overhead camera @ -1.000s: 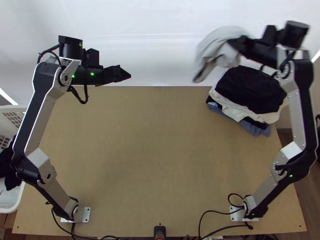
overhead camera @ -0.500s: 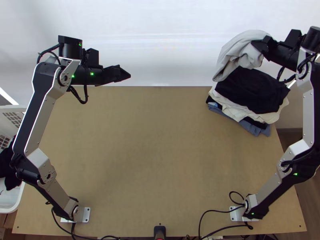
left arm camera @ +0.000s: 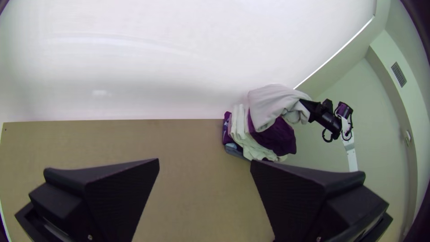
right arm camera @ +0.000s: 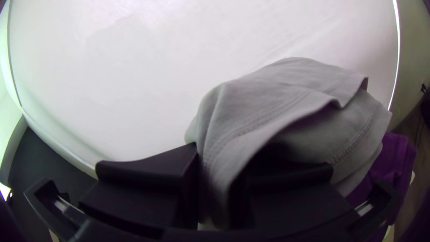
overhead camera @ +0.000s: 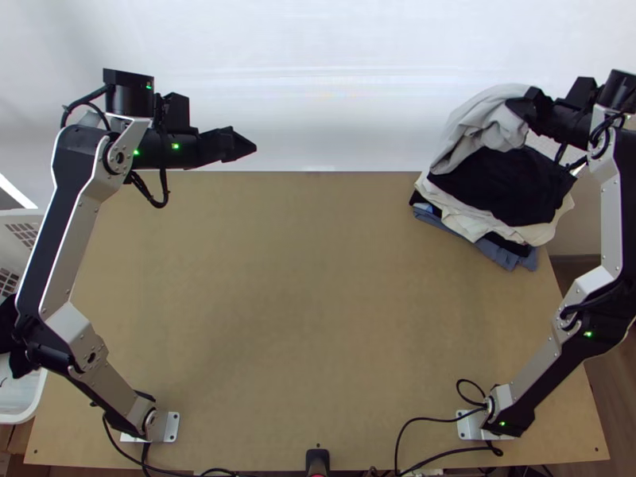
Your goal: Fold the t-shirt
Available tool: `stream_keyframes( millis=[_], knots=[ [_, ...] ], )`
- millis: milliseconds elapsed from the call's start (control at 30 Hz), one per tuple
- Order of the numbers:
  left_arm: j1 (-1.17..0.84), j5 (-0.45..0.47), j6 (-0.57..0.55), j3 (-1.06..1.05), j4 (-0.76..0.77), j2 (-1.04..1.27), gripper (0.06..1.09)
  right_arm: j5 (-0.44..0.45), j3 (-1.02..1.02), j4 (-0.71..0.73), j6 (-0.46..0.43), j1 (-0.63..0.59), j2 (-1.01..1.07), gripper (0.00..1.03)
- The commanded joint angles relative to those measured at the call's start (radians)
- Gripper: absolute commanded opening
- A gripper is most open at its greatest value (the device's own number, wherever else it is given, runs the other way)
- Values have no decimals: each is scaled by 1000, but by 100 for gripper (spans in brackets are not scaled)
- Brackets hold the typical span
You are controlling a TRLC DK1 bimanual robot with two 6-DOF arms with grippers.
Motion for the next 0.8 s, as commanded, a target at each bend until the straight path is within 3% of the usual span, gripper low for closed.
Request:
stream_keyframes(
  millis=[0, 300, 467, 500, 567, 600, 767],
  knots=[
    [4, -6, 0, 20, -3, -28, 105, -12, 14, -31, -50, -16, -9, 3],
    [2, -6, 0, 28, 2, -25, 105, 72, 27, -187, -159, -36, -33, 3],
    [-1, -6, 0, 28, 2, -25, 105, 112, 27, -226, -211, -75, -44, 9],
    [-1, -6, 0, 28, 2, -25, 105, 120, 26, -241, -229, -82, -50, 24],
    [-1, -6, 0, 28, 2, -26, 105, 143, 26, -293, -281, -92, -66, 72],
    [-1, -6, 0, 28, 2, -28, 105, 167, 27, -322, -317, -95, -73, 84],
    [-1, -4, 0, 30, 4, -31, 105, 230, -9, -387, -410, -143, -150, 95]
  ],
)
